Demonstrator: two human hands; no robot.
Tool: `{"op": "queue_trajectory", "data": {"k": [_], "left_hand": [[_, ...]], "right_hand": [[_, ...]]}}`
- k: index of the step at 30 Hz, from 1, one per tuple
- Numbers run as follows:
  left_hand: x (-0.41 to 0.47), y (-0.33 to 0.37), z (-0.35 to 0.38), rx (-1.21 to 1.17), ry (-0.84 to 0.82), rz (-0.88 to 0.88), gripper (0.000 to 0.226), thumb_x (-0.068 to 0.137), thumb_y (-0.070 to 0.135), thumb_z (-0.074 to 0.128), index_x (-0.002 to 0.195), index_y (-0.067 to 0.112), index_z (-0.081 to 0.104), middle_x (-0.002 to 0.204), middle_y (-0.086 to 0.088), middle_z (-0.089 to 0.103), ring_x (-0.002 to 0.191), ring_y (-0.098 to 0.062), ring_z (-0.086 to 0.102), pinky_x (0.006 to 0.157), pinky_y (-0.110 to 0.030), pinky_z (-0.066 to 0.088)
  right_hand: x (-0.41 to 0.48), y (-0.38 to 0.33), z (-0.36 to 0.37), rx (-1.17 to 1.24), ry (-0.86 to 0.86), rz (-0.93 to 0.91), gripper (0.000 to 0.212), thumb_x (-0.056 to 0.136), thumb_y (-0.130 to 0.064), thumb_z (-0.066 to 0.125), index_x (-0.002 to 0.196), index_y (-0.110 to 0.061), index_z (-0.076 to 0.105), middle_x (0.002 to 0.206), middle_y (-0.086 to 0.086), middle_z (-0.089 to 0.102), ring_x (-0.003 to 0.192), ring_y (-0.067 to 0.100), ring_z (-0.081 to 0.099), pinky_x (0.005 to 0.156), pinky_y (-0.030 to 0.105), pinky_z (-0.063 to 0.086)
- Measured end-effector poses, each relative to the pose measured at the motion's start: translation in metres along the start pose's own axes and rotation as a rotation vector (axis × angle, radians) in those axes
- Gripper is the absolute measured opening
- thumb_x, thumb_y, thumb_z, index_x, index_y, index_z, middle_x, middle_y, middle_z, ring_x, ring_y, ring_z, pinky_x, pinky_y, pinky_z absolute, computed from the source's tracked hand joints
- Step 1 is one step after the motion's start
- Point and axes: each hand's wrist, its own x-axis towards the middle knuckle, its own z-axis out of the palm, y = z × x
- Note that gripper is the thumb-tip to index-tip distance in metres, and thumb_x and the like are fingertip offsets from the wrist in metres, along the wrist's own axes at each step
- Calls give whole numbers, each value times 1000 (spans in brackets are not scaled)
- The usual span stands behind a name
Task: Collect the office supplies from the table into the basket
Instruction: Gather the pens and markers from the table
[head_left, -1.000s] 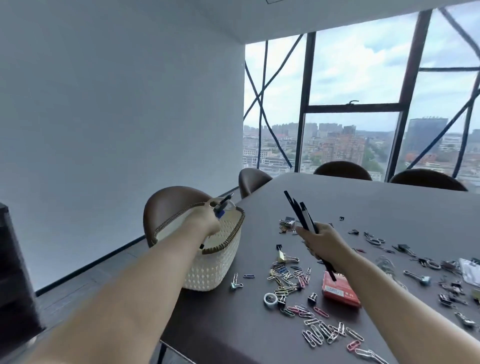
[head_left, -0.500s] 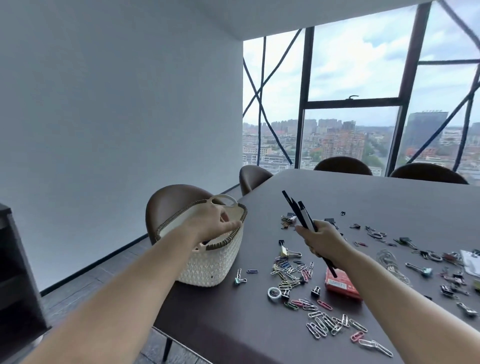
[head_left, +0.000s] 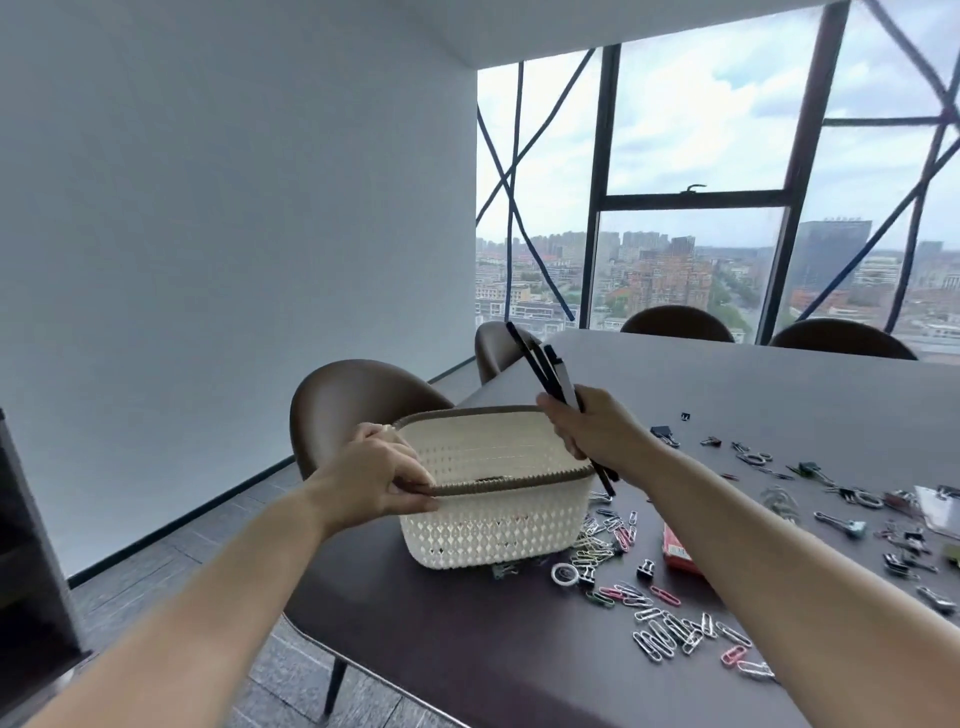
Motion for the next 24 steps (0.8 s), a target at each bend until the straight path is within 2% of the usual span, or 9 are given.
{"op": "queue_trajectory", "data": {"k": [2, 4, 8, 12, 15, 19, 22, 24], "left_hand": [[-2, -11, 12, -16, 116, 12, 79, 55, 91, 31, 79, 27, 70, 79, 33, 53, 99, 5, 46, 105, -29, 22], [-2, -17, 24, -59, 189, 40, 76, 61, 88, 31, 72, 22, 67, 80, 21, 58, 98, -5, 49, 100, -31, 32], [-1, -22, 39, -134, 360, 128, 60, 70, 76, 47, 63, 18, 62, 75, 16, 56, 88, 3, 43, 79, -15, 40], [-4, -27, 52, -112, 546, 136, 53, 74, 69, 53, 62, 17, 59, 73, 9, 61, 87, -3, 51, 75, -12, 42], [-1, -33, 52, -88, 583, 141, 57, 75, 69, 52, 61, 14, 60, 72, 4, 62, 87, -3, 52, 77, -6, 37], [6, -38, 51, -78, 580, 119, 61, 73, 71, 50, 59, 13, 61, 69, 3, 62, 80, -4, 49, 70, -13, 41], [8, -39, 54, -93, 582, 116, 62, 72, 72, 50, 59, 13, 62, 69, 2, 62, 79, -4, 49, 71, -12, 39], [9, -39, 53, -116, 579, 116, 62, 71, 73, 50, 59, 13, 62, 69, 2, 62, 80, -4, 49, 73, -9, 37]], "right_hand": [[13, -22, 17, -17, -35, -81, 31, 94, -30, 49, 65, -19, 43, 57, 0, 41, 47, 14, 38, 49, 24, 35], [29, -33, 33, -78, -73, -120, 31, 93, -31, 50, 65, -19, 43, 56, 0, 42, 47, 15, 40, 49, 25, 36], [59, -31, 53, -209, -109, -113, 32, 90, -36, 53, 73, -11, 44, 58, 0, 44, 49, 16, 43, 49, 25, 38], [79, -10, 56, -442, -238, -20, 30, 87, -35, 59, 71, -14, 46, 61, -1, 45, 53, 16, 46, 51, 24, 36], [79, 9, 53, -661, -348, 81, 32, 85, -37, 61, 65, -20, 43, 66, 0, 48, 60, 19, 49, 54, 25, 36], [77, 18, 51, -660, -362, 127, 34, 85, -46, 57, 79, -13, 52, 69, 3, 53, 64, 22, 52, 65, 30, 42], [78, 19, 51, -688, -373, 99, 41, 81, -53, 58, 84, -13, 53, 69, -1, 50, 68, 20, 50, 67, 31, 38], [77, 21, 51, -693, -375, 93, 43, 78, -56, 61, 93, -16, 56, 80, -4, 52, 79, 18, 50, 74, 31, 39]]}}
